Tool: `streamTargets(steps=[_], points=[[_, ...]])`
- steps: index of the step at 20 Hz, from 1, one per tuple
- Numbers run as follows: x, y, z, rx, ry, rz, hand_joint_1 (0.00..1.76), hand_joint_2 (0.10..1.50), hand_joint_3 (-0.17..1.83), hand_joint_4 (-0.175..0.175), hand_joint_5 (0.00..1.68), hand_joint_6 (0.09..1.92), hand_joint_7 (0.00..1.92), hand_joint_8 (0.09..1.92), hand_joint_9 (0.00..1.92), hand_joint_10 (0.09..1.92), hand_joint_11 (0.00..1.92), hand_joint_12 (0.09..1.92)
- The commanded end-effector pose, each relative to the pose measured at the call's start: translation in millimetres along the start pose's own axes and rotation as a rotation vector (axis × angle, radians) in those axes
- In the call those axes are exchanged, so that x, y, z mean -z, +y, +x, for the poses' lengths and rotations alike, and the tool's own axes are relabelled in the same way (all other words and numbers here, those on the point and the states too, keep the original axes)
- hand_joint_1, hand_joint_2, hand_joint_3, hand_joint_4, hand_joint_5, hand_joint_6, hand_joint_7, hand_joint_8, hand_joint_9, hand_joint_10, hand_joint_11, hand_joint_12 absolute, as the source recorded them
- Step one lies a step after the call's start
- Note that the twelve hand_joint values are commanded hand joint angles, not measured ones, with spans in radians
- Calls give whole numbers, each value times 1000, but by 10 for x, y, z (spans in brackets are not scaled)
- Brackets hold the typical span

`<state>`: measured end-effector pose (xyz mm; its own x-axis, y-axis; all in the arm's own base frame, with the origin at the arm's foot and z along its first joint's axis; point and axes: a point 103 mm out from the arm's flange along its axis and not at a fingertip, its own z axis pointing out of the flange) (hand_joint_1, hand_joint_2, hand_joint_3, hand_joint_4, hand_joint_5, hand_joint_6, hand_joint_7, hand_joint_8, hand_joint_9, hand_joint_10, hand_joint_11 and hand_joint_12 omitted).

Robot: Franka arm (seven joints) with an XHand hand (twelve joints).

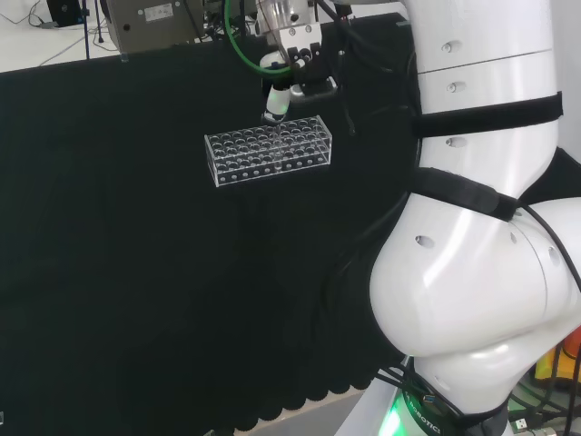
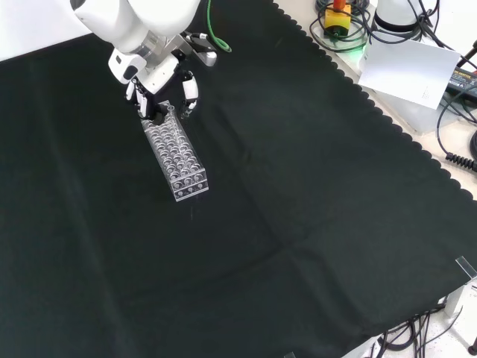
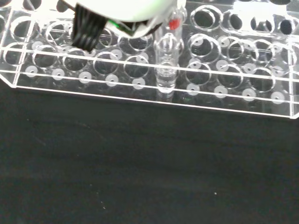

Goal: Pick up the test tube.

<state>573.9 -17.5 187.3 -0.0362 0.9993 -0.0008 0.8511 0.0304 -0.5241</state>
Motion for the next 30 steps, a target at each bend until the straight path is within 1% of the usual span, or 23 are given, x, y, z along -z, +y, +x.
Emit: streamTargets(steps=[1, 3, 5, 7, 8, 9, 12, 14, 21, 30], points=[[-29, 26, 68, -6, -19, -17, 1086, 607, 767, -175, 732, 934, 1127, 926, 880, 738, 411, 1424], [-20, 35, 81, -12, -50, -31, 1107, 611, 768, -175, 786, 912, 1176, 898, 919, 714, 442, 1403], [-2, 36, 82, -18, -80, -43, 1223, 756, 558, -175, 979, 892, 1153, 888, 1013, 689, 524, 1349], [21, 39, 81, -23, -92, -54, 1274, 789, 504, -175, 1081, 853, 1165, 857, 1082, 673, 587, 1302], [33, 38, 77, -25, -95, -62, 1285, 778, 520, -175, 1108, 840, 1175, 846, 1108, 666, 611, 1285], [46, 38, 75, -28, -97, -69, 1328, 820, 431, -175, 1107, 831, 1169, 845, 1113, 718, 628, 1273], [83, 28, 58, -32, -92, -95, 1391, 973, 124, -175, 1075, 754, 1215, 934, 1093, 663, 659, 1254], [107, 23, 44, -33, -83, -103, 1400, 1012, 32, -175, 1088, 685, 1234, 938, 1107, 629, 671, 1248], [154, -2, 18, -28, -51, -104, 1410, 1002, -3, -175, 1165, 526, 1287, 854, 1194, 482, 689, 1238], [293, -63, 20, -14, -14, -89, 1416, 981, -2, -175, 1216, 434, 1340, 755, 1274, 337, 692, 1232]])
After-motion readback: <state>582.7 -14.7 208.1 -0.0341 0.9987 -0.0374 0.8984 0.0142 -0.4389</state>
